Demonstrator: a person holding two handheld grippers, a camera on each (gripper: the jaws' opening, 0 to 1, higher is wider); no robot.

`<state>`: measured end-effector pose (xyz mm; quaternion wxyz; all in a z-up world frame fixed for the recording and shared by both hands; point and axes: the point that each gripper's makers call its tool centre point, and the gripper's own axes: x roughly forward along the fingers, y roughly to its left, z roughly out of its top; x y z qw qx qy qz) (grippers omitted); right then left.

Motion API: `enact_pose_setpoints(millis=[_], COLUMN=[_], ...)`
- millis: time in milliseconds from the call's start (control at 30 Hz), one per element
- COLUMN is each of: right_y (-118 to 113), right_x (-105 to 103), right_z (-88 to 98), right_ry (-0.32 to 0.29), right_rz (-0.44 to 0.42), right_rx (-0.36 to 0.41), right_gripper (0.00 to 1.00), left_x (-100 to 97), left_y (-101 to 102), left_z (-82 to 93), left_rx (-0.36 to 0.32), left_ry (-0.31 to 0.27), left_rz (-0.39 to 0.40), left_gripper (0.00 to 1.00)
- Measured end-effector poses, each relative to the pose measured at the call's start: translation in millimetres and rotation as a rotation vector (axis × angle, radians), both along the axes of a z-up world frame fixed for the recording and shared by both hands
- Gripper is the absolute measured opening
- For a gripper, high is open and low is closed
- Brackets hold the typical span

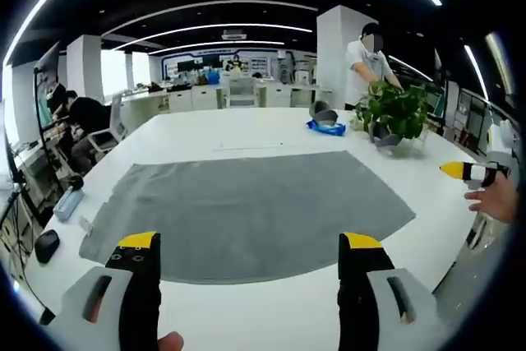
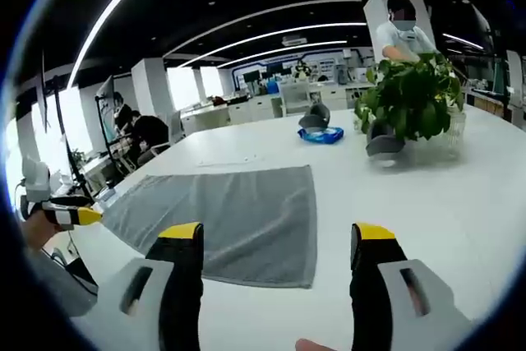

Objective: Fold the towel on the table until its edges align and the towel forms a compact rectangular stack.

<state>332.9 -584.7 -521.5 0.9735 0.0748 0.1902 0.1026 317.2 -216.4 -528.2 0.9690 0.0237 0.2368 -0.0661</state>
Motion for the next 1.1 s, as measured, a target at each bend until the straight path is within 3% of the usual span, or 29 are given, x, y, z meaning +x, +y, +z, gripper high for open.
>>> enact_pose_setpoints(millis=[1100], right_y=[-2.3], right_x=[-1.9], right_z=[-7.0], right_ry=[0.036], right_rz=[-0.004], right_rx=[-0.018], right_gripper=[0.68], left_x=[3.1], left_y=[2.1], left_z=[-3.1], left_rx=[-0.002], left_ry=[0.005], left_rz=[-0.008], left_gripper=[0.88])
